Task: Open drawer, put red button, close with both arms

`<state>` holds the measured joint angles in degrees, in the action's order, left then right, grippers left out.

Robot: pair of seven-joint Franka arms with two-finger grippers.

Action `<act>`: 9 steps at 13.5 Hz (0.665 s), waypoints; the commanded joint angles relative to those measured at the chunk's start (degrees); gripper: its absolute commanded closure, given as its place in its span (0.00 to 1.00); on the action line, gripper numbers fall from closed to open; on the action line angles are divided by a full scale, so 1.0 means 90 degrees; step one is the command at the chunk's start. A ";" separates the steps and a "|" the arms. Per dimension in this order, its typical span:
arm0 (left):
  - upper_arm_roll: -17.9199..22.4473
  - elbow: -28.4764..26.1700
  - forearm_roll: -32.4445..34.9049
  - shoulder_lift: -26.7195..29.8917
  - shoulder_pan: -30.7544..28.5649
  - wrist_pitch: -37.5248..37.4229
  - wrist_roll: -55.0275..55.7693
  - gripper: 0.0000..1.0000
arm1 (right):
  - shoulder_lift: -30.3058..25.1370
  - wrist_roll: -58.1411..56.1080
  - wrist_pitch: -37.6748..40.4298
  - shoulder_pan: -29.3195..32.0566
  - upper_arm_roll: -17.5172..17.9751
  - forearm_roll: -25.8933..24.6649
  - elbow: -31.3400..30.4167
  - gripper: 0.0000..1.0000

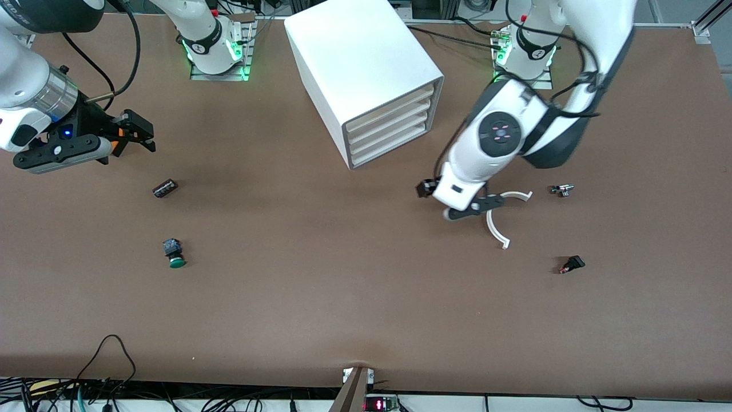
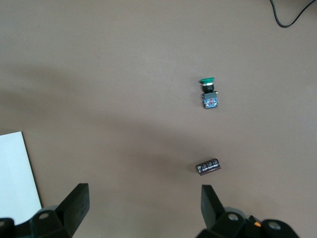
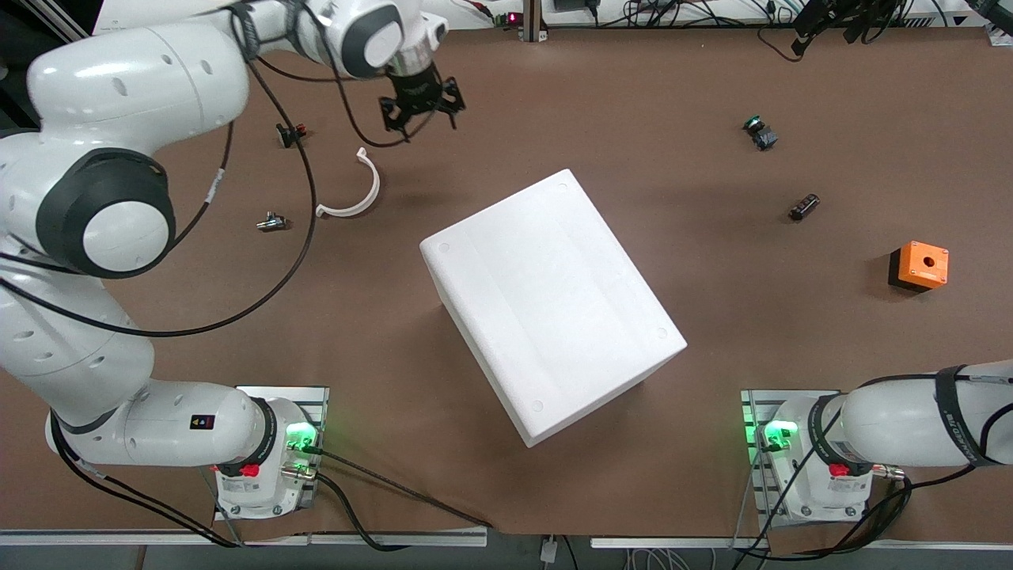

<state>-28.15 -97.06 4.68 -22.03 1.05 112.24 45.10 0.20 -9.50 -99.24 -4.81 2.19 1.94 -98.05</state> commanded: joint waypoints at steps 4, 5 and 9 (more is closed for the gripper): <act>0.1145 -0.0406 -0.0423 0.1313 -0.0340 -0.0907 -0.2391 0.00 | -0.0091 -0.0145 -0.0077 0.0075 0.0031 -0.0069 0.0113 0.00; 0.1222 -0.0572 -0.0413 0.1489 -0.0438 -0.0918 -0.2606 0.00 | -0.0091 -0.0078 0.0000 0.0075 0.0031 0.0009 0.0152 0.00; 0.1672 -0.0652 -0.0403 0.1920 -0.0662 -0.1240 -0.3338 0.00 | -0.0013 -0.0126 0.0138 0.0036 0.0041 -0.0088 0.0387 0.00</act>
<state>-14.32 -100.64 1.98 -8.47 -3.41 102.23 19.60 0.08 -9.73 -99.32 -4.82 2.48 1.84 -95.66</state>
